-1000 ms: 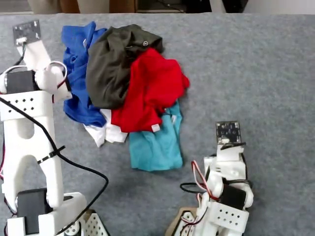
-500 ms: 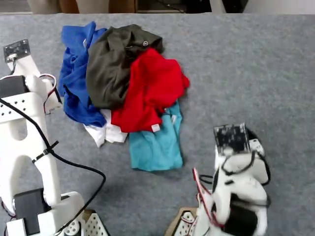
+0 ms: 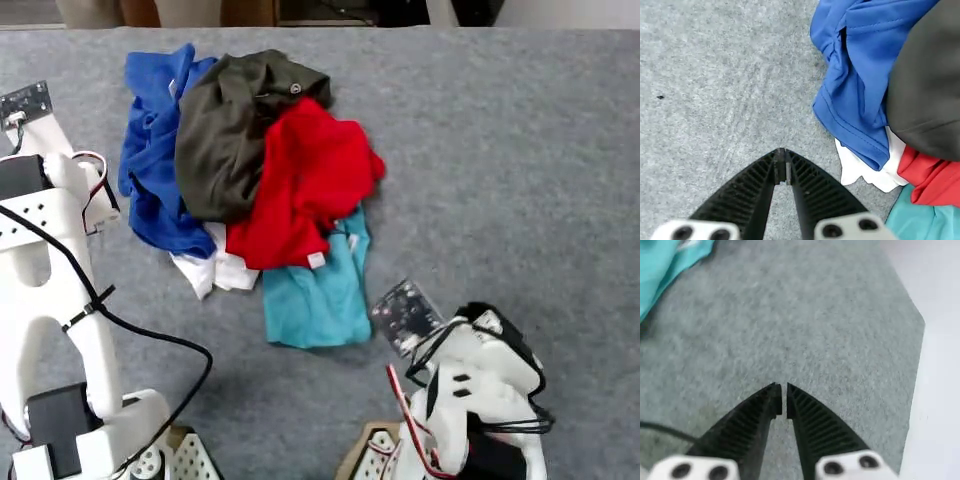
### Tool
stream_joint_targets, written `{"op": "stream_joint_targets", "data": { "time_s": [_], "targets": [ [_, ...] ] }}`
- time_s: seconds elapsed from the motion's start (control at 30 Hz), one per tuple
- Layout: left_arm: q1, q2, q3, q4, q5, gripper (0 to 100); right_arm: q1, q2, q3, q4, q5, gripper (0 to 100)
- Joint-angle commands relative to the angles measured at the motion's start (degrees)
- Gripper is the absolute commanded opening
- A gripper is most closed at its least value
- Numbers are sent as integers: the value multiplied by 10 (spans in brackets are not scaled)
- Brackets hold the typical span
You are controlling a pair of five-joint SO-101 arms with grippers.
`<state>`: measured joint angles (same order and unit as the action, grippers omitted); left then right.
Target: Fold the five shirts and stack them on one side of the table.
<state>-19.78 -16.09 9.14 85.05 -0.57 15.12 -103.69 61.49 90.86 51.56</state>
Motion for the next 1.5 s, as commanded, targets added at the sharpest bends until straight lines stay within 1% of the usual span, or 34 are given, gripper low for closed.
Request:
{"op": "stream_joint_targets", "data": {
  "time_s": [0.0, 0.1, 0.17, 0.2, 0.27, 0.33, 0.4, 0.43, 0.5, 0.6, 0.7, 0.93, 1.07, 1.2, 1.3, 1.37, 1.47],
  "targets": [
    [-5, -29, -4, 3, -5, 18, 3, -63, -10, 20, 52, 42],
    [-5, -29, -4, 3, -5, 18, 3, -63, 16, 21, 92, 117],
    [-5, -29, -4, 3, -5, 18, 4, -63, 46, -8, 93, 171],
    [-6, -29, -5, 3, -5, 18, 4, -63, 60, -27, 92, 178],
    [-6, -29, -7, 4, -5, 18, 7, -63, 88, -71, 91, 138],
    [-6, -29, -6, 4, -4, 18, 7, -63, 119, -121, 89, 62],
    [-6, -29, -4, 6, -4, 18, 7, -63, 153, -172, 58, 21],
    [-6, -29, -8, 18, -5, 18, 7, -63, 167, -196, 30, 9],
    [-6, -29, -9, 30, -6, 18, 8, -63, 190, -221, -2, 5],
    [-7, -29, -9, 35, -6, 18, 8, -63, 204, -223, -10, 5],
    [-15, -30, -9, 34, -6, 18, 16, -63, 207, -226, -60, 5],
    [-16, -30, -10, 33, -6, 18, 27, -63, 186, -225, -146, 5],
    [-13, -30, -10, 31, -7, 18, 13, -63, 160, -223, -168, 7],
    [-11, -29, -17, 34, -19, 18, -3, -63, 138, -200, -164, 9],
    [-15, -29, -18, 34, -36, 18, 4, -63, 124, -185, -108, 23],
    [-16, -25, -13, 35, -43, 18, 27, -63, 123, -189, -93, 4],
    [-15, -24, -13, 35, -45, 18, 73, -65, 128, -207, -92, 5]
  ]
}}
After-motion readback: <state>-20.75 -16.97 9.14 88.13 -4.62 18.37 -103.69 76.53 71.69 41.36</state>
